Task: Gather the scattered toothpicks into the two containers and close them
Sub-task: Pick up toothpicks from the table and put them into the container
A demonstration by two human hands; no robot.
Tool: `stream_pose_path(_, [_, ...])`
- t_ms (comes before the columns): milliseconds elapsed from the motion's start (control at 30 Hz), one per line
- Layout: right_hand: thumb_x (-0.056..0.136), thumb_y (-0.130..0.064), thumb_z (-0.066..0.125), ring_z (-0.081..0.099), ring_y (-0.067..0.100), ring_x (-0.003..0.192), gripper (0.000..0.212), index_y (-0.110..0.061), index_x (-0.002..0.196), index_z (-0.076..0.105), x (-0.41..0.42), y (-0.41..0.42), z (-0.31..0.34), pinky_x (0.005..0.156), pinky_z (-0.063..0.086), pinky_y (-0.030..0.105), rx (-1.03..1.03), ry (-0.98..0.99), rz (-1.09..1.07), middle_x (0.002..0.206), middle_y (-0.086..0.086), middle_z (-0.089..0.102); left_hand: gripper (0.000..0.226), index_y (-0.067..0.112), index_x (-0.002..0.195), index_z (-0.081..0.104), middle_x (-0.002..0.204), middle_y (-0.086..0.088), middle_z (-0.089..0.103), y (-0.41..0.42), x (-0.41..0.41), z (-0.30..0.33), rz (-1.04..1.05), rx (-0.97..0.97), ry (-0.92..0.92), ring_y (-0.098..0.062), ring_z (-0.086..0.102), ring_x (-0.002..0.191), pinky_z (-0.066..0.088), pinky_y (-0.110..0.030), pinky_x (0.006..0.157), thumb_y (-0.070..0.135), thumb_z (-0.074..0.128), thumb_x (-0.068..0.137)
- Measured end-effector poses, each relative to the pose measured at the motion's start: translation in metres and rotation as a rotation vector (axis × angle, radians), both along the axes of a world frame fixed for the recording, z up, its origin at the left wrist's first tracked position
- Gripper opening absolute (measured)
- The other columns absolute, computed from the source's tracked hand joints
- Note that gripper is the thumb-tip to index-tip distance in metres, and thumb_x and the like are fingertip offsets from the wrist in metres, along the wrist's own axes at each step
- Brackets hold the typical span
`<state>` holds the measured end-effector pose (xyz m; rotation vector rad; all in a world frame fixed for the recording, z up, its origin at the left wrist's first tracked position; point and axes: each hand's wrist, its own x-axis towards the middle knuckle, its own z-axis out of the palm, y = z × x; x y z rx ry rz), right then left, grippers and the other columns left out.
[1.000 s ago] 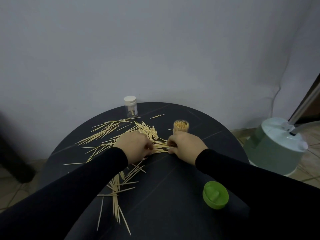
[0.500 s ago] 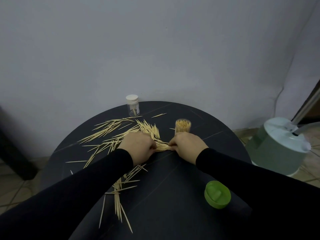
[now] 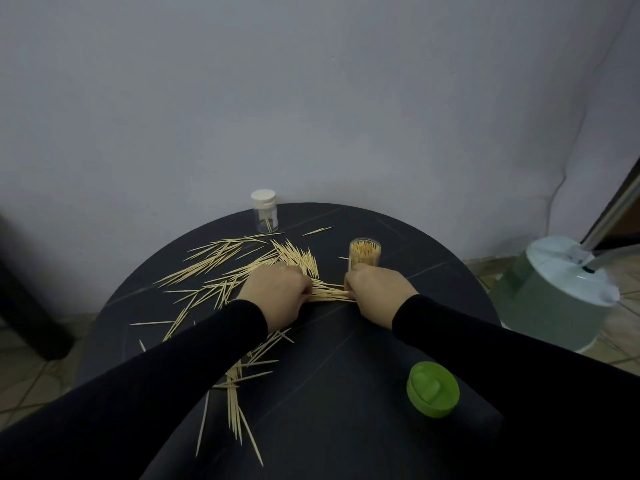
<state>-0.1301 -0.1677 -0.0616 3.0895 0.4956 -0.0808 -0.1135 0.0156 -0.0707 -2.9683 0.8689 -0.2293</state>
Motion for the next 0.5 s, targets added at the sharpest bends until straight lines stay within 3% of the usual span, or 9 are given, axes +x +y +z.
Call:
stream_pose_path(367, [0.097,-0.021,0.054,0.059,0.016,0.094,0.014,-0.020,0.110,0.059,-0.004,-0.001,0.016,0.076,0.046,0.026,0.153,-0.063,-0.040,0.109,-0.001,0.057,0.017,0.029,0.106,0.064,0.104,0.011,0.058,-0.003,-0.001,0.004,0.113,-0.254,0.053,-0.008,0.051,0.099,0.045,-0.025,0.085,0.034,0.053,0.095])
stream_pose_path(500, [0.100,-0.023,0.048,0.061,0.019,0.099,0.019,-0.019,0.115,0.059,-0.002,-0.001,0.031,0.087,0.050,0.031,0.282,0.038,-0.117,0.106,0.002,0.060,0.012,0.027,0.102,0.063,0.101,0.011,0.056,-0.010,0.000,0.009,0.152,-0.408,0.116,-0.007,0.052,0.094,0.042,-0.022,0.081,0.029,0.054,0.094])
